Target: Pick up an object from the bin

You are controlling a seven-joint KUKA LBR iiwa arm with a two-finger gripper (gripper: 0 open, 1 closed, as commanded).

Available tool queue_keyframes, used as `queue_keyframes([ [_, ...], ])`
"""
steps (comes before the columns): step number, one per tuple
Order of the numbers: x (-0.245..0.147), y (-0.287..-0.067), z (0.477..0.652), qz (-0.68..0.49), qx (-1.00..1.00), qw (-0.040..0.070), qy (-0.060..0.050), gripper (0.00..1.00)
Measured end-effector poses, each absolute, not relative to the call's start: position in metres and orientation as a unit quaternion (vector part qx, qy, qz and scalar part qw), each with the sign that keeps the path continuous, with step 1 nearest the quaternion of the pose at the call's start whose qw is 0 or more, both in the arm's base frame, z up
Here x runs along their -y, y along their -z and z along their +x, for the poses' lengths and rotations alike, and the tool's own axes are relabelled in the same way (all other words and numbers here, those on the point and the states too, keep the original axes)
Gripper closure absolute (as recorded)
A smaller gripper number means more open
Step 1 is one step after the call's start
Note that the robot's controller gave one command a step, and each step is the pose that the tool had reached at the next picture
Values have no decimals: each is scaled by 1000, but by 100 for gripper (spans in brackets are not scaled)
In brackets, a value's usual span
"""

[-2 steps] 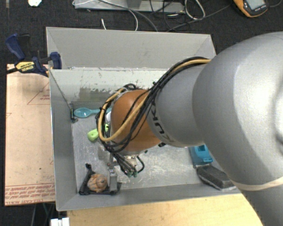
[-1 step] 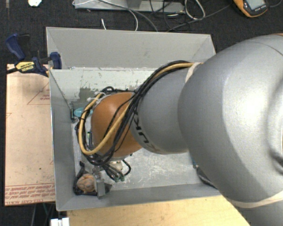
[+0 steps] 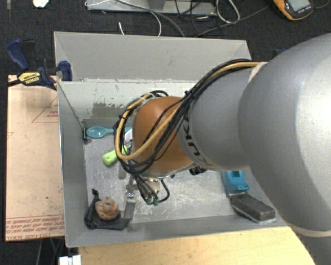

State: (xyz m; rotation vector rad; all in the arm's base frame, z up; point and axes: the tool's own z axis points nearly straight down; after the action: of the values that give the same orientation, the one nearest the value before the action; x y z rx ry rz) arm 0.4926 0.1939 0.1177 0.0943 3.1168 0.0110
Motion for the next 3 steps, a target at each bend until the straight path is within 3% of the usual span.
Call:
queue_keyframes([
  [1,-201,-105,490,44,-999,11,-4,0],
  [2,-221,-102,488,-93,-996,13,-2,0],
  [3,-221,-82,494,-21,-1000,11,-3,0],
])
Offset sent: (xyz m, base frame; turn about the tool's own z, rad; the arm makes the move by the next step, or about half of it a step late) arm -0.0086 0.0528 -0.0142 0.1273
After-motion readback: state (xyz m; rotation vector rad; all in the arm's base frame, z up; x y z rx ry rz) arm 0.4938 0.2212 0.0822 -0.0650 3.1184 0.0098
